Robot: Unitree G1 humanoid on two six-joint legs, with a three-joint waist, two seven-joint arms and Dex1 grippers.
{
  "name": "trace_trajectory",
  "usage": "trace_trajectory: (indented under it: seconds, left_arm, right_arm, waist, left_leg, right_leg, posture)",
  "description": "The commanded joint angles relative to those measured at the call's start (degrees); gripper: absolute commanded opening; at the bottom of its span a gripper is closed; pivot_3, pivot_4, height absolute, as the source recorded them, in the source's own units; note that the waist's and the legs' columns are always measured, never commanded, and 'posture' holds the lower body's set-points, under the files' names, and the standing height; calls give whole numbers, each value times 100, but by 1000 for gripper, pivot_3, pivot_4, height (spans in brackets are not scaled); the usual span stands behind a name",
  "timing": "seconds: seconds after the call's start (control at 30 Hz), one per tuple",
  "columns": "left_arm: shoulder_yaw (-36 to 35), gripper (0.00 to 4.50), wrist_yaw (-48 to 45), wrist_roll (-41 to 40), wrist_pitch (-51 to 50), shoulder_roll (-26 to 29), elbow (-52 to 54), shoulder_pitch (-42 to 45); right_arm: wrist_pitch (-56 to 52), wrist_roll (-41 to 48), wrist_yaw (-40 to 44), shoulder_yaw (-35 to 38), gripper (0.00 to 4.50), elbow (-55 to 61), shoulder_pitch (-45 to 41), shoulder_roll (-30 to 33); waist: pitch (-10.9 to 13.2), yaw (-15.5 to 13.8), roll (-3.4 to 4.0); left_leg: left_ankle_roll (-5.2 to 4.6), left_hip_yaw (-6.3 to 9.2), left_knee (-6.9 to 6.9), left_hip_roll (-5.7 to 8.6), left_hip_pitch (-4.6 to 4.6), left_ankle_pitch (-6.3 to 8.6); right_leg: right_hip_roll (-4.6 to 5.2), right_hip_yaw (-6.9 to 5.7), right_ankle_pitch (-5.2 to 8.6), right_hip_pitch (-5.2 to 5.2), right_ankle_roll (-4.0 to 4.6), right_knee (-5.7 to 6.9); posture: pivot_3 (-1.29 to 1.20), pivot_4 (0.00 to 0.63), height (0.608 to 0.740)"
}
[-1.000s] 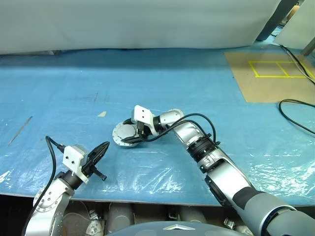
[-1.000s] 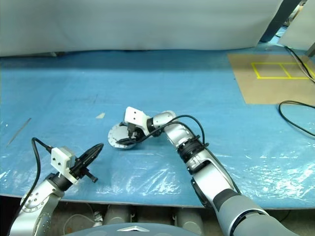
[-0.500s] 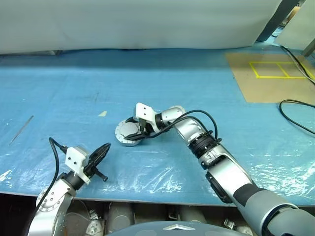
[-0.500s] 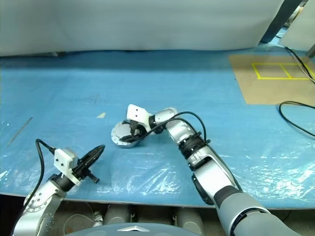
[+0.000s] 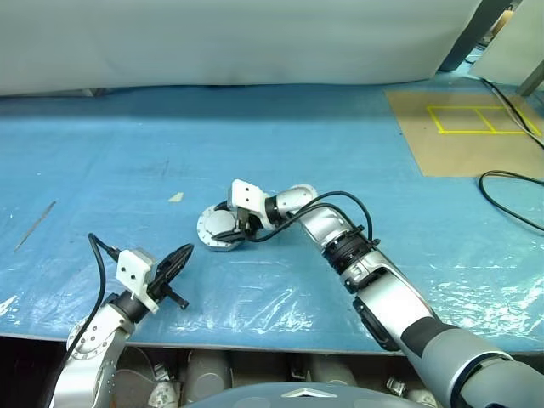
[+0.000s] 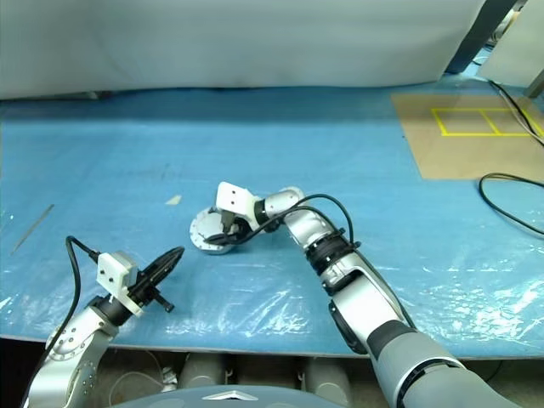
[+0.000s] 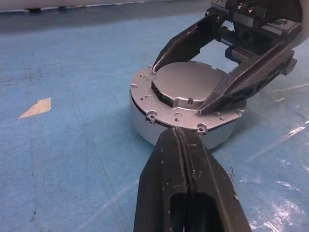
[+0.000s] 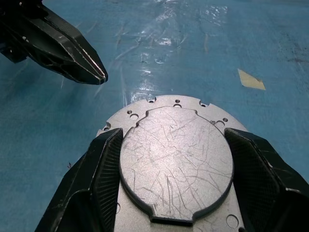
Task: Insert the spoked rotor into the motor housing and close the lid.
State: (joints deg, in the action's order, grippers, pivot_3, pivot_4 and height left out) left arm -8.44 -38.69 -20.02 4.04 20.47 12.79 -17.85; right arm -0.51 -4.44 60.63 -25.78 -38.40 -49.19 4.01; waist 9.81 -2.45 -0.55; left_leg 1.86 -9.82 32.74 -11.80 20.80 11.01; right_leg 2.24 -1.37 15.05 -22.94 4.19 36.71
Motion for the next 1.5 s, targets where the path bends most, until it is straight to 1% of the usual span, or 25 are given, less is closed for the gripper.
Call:
trace_trajectory:
  seconds: [0.03, 0.13, 0.23, 0.33, 0.4, 0.53, 0.73, 0.83, 1.03, 1.17, 1.3, 1.5]
  left_arm:
    - [-20, 0, -32, -21, 100, 54, 89, -3]
    - [-29, 0, -38, -27, 82, 72, 79, 9]
    - [1, 0, -34, -28, 73, 71, 72, 65]
    - [35, 0, -38, -6, 80, 68, 13, 118]
    - [53, 0, -53, 10, 87, 76, -21, 139]
    - [58, 0, -50, 15, 102, 83, -35, 172]
    - [57, 0, -65, 10, 100, 113, -90, 255]
    - [69, 0, -77, 16, 104, 115, -133, 306]
    - [104, 0, -102, 30, 131, 107, -191, 351]
    - [113, 0, -105, 41, 135, 103, -213, 361]
    - [183, 0, -73, 128, 81, 110, -201, 450]
    - [230, 0, -11, 128, -32, 110, -97, 533]
  right_arm:
    - [63, -456, -66, -261, 2978, -316, 117, 251]
    - [33, -525, -138, -302, 2978, -448, 69, 310]
    - [-96, -572, -392, -282, 2978, -575, -1, 253]
    - [-768, -168, -108, -110, 2978, -330, 57, 60]
    - [-1062, -98, -51, -80, 2978, -154, 91, -12]
    - [-936, -395, -148, -311, 2978, -125, 178, 88]
    - [-1147, -71, 256, -250, 2978, 311, 372, 74]
    - [-1135, 62, 204, -116, 2978, 420, 412, -42]
    - [-1211, -96, 116, -225, 2978, 363, 442, -54]
    - [-1049, -247, 146, -361, 2978, 261, 463, 22]
    - [-988, -470, -32, -471, 2978, 134, 411, 24]
    - [-795, -525, -476, -332, 2978, -262, 184, 37]
  waist:
    - [-2, 0, 3]
    - [-5, -15, 9]
    - [-4, -19, 14]
    - [-5, -23, 15]
    - [-5, -23, 17]
    - [-8, -13, 17]
    - [-11, -9, 19]
    - [-11, -7, 19]
    - [-11, 16, 19]
    - [-11, 14, 20]
    - [-12, 13, 20]
    - [-19, 22, 34]
  left_leg:
    - [0, 0, 0, 0, -5, 0]
    - [0, 0, 0, 2, -31, 1]
    - [0, -3, -2, 3, -71, 1]
    - [-1, -2, -6, 4, -88, 2]
    - [-1, -2, -8, 3, -90, 2]
    - [0, -2, -10, 3, -81, 1]
    - [0, -8, -33, 5, -78, 1]
    - [0, -10, -42, 5, -75, 1]
    - [0, -14, -54, 3, -72, 1]
    - [1, -14, -55, 3, -75, 1]
    - [0, -14, -54, 4, -80, 1]
    - [0, -14, -55, 3, -96, 1]
  right_leg:
    - [0, 0, 0, 5, 0, 0]
    - [4, 2, 1, 33, 1, -1]
    - [8, 4, 3, 66, 0, -3]
    - [9, 6, 4, 79, -2, -2]
    - [8, 6, 5, 80, -3, -1]
    - [6, 7, 6, 73, 2, -8]
    - [6, 7, 9, 68, 5, -26]
    - [6, 7, 9, 66, 4, -39]
    - [0, 8, 10, 59, 6, -45]
    - [1, 8, 11, 61, 7, -45]
    - [2, 8, 11, 66, 7, -45]
    - [1, 12, 11, 70, 7, -33]
  posture:
    - [0, 150, 740]
    - [0, 150, 740]
    - [0, 150, 740]
    - [0, 150, 740]
    - [0, 150, 740]
    - [0, 150, 740]
    - [0, 150, 740]
    - [0, 150, 740]
    - [0, 150, 740]
    - [0, 150, 740]
    - [0, 150, 740]
    - [0, 150, 740]
